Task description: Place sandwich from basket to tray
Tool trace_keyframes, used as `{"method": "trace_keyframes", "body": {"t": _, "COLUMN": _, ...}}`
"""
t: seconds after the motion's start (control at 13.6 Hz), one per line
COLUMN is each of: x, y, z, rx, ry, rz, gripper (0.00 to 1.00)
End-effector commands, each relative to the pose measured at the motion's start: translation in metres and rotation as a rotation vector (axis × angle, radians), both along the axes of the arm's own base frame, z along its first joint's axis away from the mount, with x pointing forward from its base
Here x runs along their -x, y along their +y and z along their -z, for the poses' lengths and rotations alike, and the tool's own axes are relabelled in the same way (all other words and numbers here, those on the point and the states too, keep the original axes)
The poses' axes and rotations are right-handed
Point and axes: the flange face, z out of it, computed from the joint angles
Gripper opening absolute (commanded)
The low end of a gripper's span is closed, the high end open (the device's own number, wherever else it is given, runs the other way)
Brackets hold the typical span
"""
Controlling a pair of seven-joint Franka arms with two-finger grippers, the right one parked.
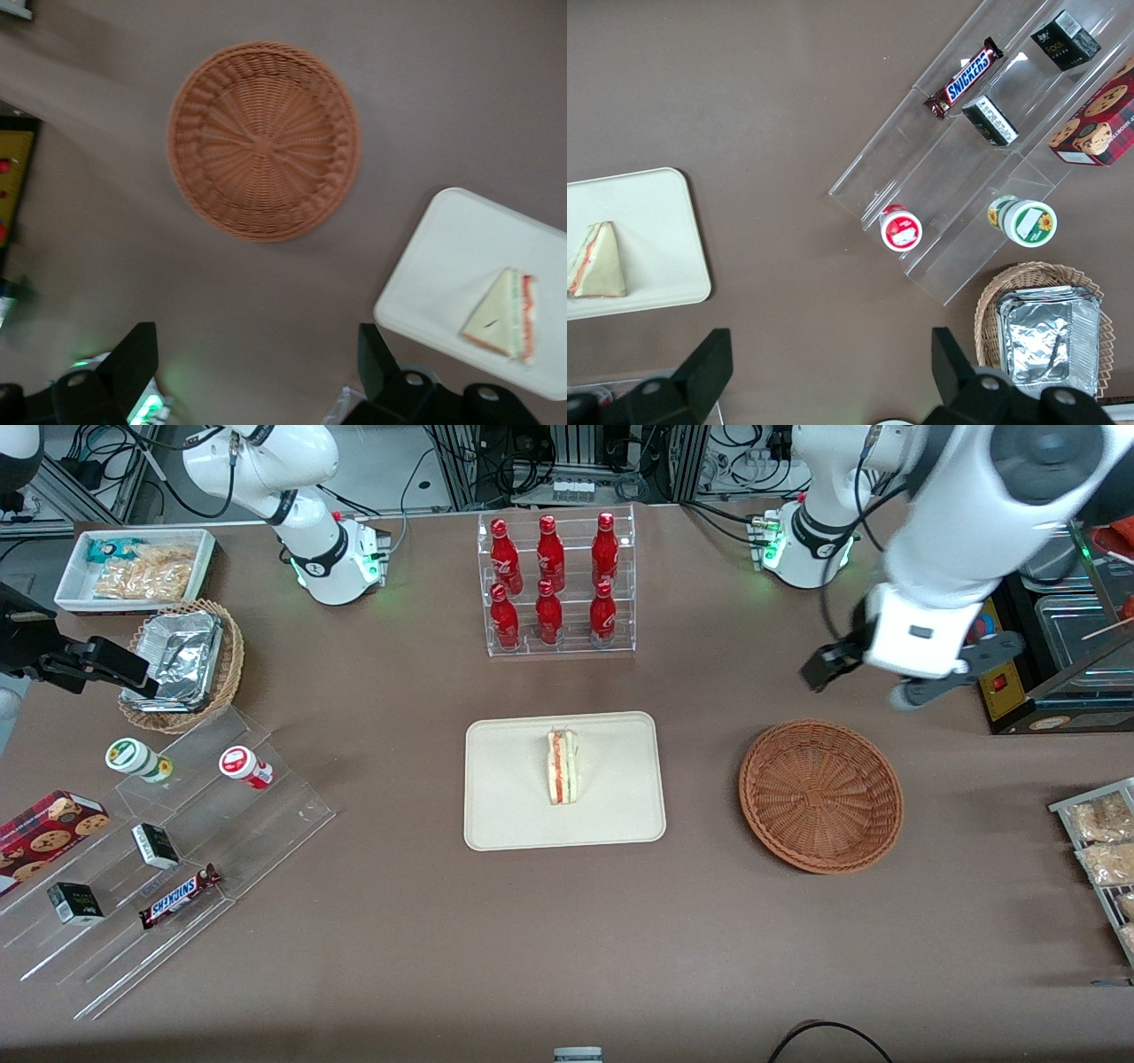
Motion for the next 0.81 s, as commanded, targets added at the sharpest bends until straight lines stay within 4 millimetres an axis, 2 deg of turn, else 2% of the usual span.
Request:
{"method": "trace_keyframes", "body": {"t": 0.0, "x": 0.021, "y": 0.042, "z": 0.003, "rx": 0.012, "ry": 0.032, "rz": 0.081, "gripper": 1.00}}
{"method": "trace_keyframes", "body": {"t": 0.15, "x": 0.026, "y": 0.080, "z": -0.001, "rx": 0.028, "ry": 0.072, "rz": 0.166, "gripper": 1.00}}
{"method": "trace_keyframes", "body": {"t": 0.37, "x": 0.028, "y": 0.119, "z": -0.012, "rx": 0.049, "ry": 0.079, "rz": 0.241, "gripper": 1.00}}
{"method": "trace_keyframes", "body": {"t": 0.51, "x": 0.018, "y": 0.128, "z": -0.024, "rx": 0.059, "ry": 0.050, "rz": 0.249, "gripper": 1.00}}
{"method": "trace_keyframes", "body": {"t": 0.73, "x": 0.004, "y": 0.124, "z": -0.034, "rx": 0.066, "ry": 0.022, "rz": 0.284, "gripper": 1.00}}
